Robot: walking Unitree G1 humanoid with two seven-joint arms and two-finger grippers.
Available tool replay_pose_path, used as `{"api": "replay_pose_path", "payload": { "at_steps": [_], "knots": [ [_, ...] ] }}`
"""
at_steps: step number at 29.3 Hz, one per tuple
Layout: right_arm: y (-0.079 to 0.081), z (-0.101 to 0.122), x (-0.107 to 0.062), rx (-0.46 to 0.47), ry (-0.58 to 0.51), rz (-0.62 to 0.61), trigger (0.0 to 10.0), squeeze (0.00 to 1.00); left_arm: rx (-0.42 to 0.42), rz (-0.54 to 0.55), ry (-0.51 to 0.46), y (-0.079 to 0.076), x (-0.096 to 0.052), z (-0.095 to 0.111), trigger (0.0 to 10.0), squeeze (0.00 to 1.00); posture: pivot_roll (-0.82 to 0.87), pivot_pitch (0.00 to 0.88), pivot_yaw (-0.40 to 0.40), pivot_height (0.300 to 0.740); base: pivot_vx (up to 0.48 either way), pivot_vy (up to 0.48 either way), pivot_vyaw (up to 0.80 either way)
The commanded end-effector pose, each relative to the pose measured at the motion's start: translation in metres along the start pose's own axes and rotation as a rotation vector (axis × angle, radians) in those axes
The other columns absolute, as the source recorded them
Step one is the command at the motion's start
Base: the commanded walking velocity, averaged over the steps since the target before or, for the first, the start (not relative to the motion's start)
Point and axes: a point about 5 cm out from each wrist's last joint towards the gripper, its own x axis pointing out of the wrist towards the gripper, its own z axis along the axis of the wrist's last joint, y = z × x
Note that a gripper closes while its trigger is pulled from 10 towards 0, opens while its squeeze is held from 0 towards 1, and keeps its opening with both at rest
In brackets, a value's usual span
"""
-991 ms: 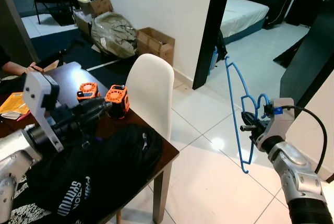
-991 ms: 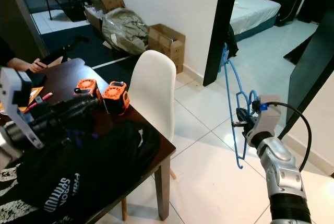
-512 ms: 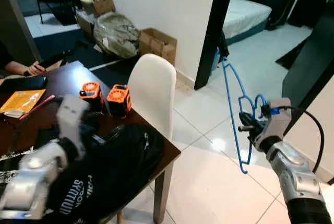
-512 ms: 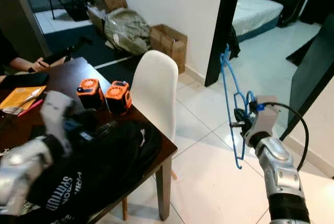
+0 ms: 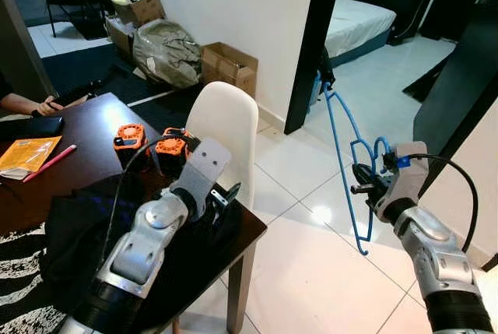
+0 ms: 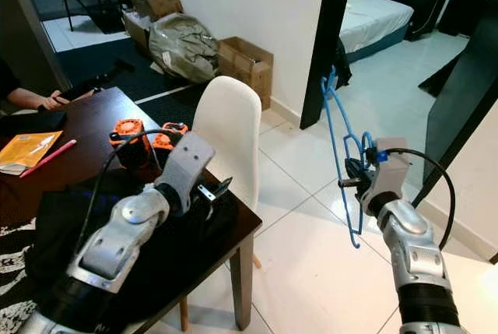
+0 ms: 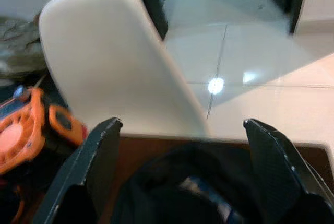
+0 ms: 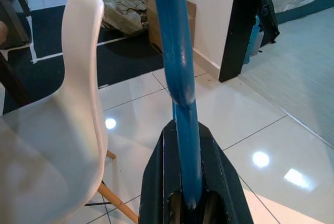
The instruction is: Hang hanger
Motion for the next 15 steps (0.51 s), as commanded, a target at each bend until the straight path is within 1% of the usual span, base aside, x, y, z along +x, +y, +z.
{"api": "replay_pose_path", "payload": {
  "at_steps": [1, 2, 3, 4, 5, 11, 15],
  "knots": [
    [-0.004, 0.001, -0.001, -0.005, -0.006, -0.01, 10.0, 0.0, 0.023, 0.009, 0.092, -0.006, -0.002, -0.014, 10.0, 0.0, -0.01, 0.002, -0.048, 0.74, 0.0, 0.0, 0.0],
    [-0.005, 0.001, -0.001, -0.005, -0.006, -0.011, 10.0, 0.0, 0.021, 0.014, 0.12, -0.01, -0.004, -0.019, 10.0, 0.0, -0.01, 0.002, -0.048, 0.74, 0.0, 0.0, 0.0],
    [-0.005, 0.001, -0.001, -0.005, -0.006, -0.011, 10.0, 0.0, 0.021, 0.014, 0.12, -0.01, -0.004, -0.019, 10.0, 0.0, -0.01, 0.002, -0.048, 0.74, 0.0, 0.0, 0.0],
    [-0.005, 0.001, -0.001, -0.007, -0.005, -0.012, 10.0, 0.0, 0.029, 0.014, 0.154, -0.012, -0.006, -0.024, 10.0, 0.0, -0.01, 0.003, -0.046, 0.74, 0.0, 0.0, 0.0],
    [-0.005, 0.001, -0.001, -0.006, -0.005, -0.012, 10.0, 0.0, 0.038, 0.03, 0.182, -0.012, -0.007, -0.028, 10.0, 0.0, -0.01, 0.003, -0.046, 0.74, 0.0, 0.0, 0.0],
    [-0.005, -0.001, -0.002, -0.007, -0.002, -0.016, 10.0, 0.0, 0.075, 0.079, 0.267, -0.007, -0.014, -0.039, 10.0, 0.0, 0.0, 0.007, -0.042, 0.74, 0.0, 0.0, 0.0],
    [-0.006, -0.001, -0.002, -0.008, -0.001, -0.018, 10.0, 0.0, 0.087, 0.087, 0.289, -0.006, -0.015, -0.043, 10.0, 0.0, 0.0, 0.008, -0.041, 0.74, 0.0, 0.0, 0.0]
  ]
}}
